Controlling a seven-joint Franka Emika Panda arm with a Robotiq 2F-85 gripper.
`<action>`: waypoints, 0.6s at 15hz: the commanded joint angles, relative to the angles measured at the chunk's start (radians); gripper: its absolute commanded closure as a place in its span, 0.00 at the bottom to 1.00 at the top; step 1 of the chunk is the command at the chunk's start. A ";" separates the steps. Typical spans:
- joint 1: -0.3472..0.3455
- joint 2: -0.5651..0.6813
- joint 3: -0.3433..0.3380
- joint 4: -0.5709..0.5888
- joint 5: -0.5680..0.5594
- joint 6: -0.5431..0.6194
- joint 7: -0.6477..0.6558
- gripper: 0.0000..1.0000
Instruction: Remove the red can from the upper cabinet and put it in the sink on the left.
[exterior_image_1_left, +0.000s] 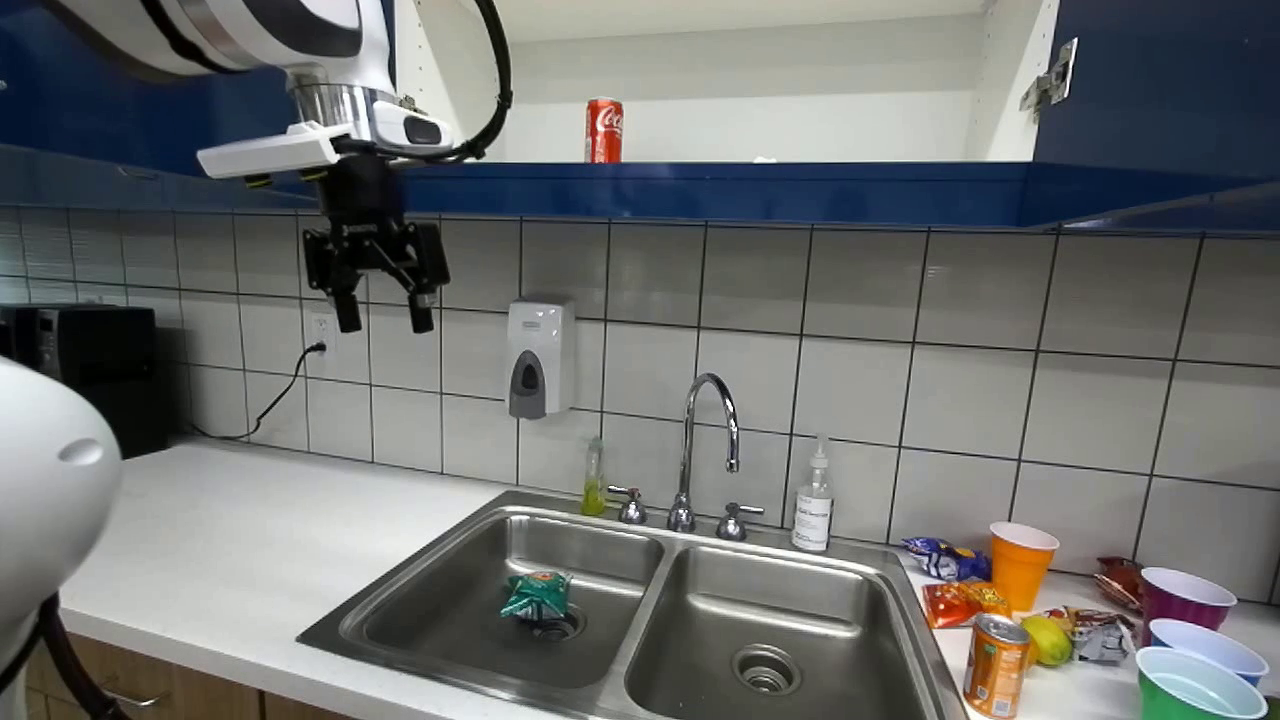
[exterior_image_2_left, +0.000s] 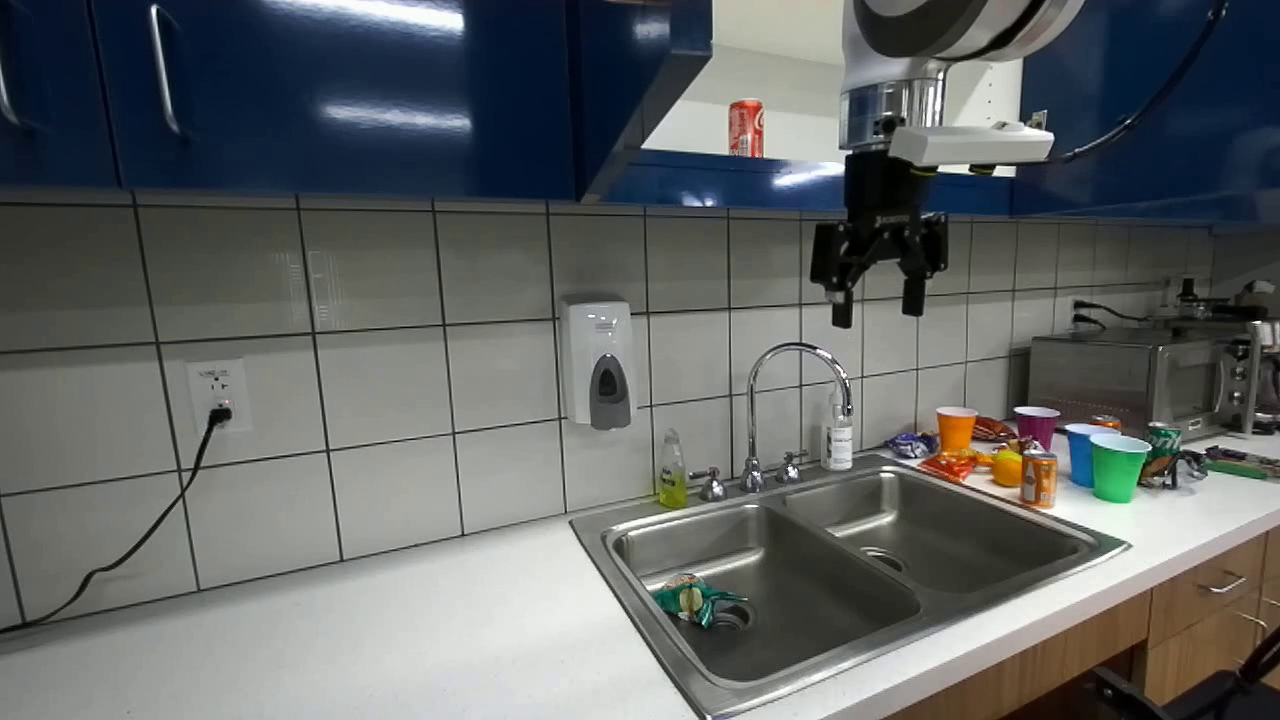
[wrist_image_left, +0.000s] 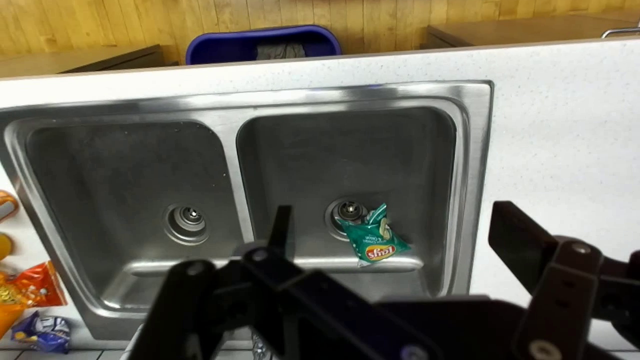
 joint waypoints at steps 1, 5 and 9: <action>-0.025 -0.028 0.013 0.053 -0.028 -0.048 0.027 0.00; -0.035 -0.036 0.013 0.103 -0.049 -0.056 0.033 0.00; -0.052 -0.032 0.010 0.154 -0.074 -0.054 0.037 0.00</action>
